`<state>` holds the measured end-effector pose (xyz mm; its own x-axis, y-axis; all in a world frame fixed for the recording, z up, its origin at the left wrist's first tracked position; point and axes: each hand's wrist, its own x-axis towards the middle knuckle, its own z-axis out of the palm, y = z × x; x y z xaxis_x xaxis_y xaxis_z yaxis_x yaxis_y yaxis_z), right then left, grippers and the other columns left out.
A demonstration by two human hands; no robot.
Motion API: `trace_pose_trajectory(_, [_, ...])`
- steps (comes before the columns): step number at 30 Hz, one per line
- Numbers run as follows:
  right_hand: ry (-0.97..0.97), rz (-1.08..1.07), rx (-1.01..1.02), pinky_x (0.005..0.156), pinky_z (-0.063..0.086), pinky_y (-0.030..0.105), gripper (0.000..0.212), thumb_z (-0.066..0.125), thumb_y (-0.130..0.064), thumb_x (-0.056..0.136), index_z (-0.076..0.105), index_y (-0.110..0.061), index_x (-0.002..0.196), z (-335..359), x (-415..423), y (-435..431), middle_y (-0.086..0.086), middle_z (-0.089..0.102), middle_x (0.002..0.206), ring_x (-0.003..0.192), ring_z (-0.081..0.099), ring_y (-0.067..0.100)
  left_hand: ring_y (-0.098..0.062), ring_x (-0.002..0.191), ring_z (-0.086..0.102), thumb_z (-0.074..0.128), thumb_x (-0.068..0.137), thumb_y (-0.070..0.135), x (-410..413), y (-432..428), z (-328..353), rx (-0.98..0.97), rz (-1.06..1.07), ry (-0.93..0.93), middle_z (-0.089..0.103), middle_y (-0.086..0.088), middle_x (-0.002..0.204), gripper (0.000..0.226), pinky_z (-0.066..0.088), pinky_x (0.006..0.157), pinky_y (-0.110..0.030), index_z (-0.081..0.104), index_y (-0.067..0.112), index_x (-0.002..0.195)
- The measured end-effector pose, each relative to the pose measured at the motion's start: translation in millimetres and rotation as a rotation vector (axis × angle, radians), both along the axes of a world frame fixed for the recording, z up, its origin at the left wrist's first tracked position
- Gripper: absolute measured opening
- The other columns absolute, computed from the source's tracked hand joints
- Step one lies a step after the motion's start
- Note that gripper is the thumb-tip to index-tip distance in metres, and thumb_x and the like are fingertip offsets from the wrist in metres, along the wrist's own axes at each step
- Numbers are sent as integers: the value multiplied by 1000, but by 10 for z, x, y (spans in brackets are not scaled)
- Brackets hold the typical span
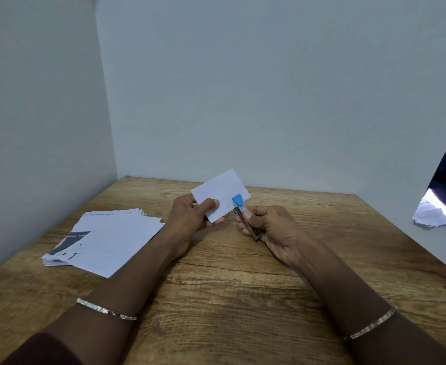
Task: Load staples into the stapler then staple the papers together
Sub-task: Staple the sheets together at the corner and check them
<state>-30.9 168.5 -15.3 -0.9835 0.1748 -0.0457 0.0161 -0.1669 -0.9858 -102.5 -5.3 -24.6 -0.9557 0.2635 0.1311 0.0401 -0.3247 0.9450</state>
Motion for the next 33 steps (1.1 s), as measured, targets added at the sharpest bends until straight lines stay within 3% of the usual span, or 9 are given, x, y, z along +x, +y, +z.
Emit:
trace_pose_trajectory(13, [-9,7,15,71,60,23,11,64,0,95,74,1,98,16,33,2,14,77,90,78,70,17,-22,85,76,70,87,2,-2,9,-9,-7,11,3,75,-11,105,14,61,67,-31,70,10,98])
trace_pose_trajectory(19, [-20,-10,33,68,58,22,12,62,0,96,73,2,101,23,42,-9,15,76,92,80,70,17,-31,92,75,70,87,2,9,6,-6,-10,-1,0,75,-13,107,16,62,70,-33,69,8,102])
trace_pose_trajectory(27, [-63,-188,84,59,51,25,16,60,4,96,72,1,86,55,31,-149,14,70,77,62,60,16,-29,87,77,71,86,2,15,8,-7,-19,-55,-7,80,-7,91,19,62,68,-32,69,9,104])
trace_pose_trajectory(33, [-84,-191,113,62,52,25,13,60,3,96,72,7,100,34,27,-139,15,71,79,65,61,17,-30,87,77,71,87,2,24,-4,-4,-12,-51,-22,79,-12,97,17,61,65,-30,68,10,102])
